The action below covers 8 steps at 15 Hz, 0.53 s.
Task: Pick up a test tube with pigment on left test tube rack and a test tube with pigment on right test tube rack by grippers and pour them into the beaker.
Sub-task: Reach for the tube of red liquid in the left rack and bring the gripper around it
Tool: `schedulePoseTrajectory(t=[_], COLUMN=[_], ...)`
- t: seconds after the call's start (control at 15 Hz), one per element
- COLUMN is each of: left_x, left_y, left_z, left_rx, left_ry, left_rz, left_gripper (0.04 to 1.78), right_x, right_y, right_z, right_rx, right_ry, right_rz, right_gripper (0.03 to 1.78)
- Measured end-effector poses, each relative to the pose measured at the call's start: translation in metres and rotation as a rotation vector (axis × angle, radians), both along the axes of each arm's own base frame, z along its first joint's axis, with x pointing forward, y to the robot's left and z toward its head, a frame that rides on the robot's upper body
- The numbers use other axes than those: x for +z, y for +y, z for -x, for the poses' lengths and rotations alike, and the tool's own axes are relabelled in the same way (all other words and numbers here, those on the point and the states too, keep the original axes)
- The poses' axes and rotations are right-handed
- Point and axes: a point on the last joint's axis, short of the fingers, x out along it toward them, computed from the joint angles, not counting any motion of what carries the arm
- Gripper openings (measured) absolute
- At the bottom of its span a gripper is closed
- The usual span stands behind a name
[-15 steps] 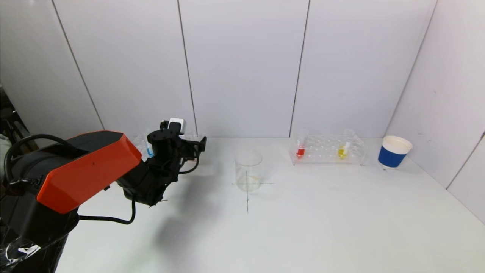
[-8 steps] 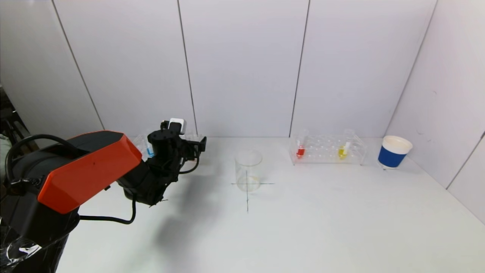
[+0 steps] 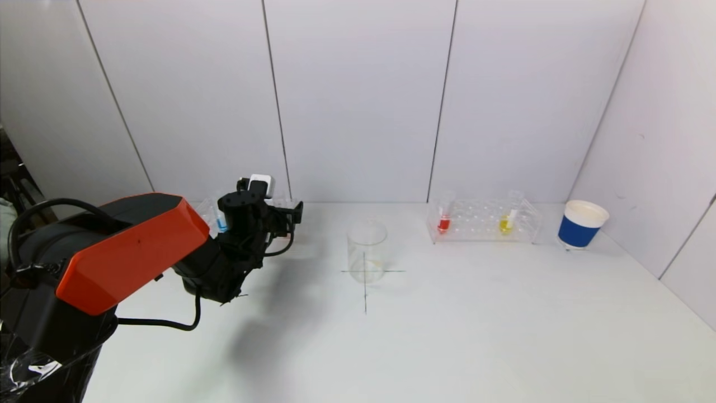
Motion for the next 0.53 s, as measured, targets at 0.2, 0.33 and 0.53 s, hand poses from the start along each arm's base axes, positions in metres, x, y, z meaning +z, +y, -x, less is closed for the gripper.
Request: schedulePoseTrajectory(t=[0.2,0.33,0.53], left_x=[0.0000,0.0000,0.0001], left_y=[0.0000,0.0000,-0.0002], left_z=[0.0000,0.0000,0.0001], left_rx=[0.000,0.000,-0.001], left_ry=[-0.001,-0.001,0.000], left_rz=[-0.001,-0.002,-0.002], left_gripper=[1.16,0.78,0.45], right_x=[0.0000,0.0000,0.0000], right_y=[0.0000,0.0000,0.0000], right_z=[0.0000,0.0000,0.0000], right_rx=[0.000,0.000,0.000], right_ry=[0.000,0.000,0.000], right_rz=[0.000,0.000,0.000], right_gripper=[1.77,1.77,1.77])
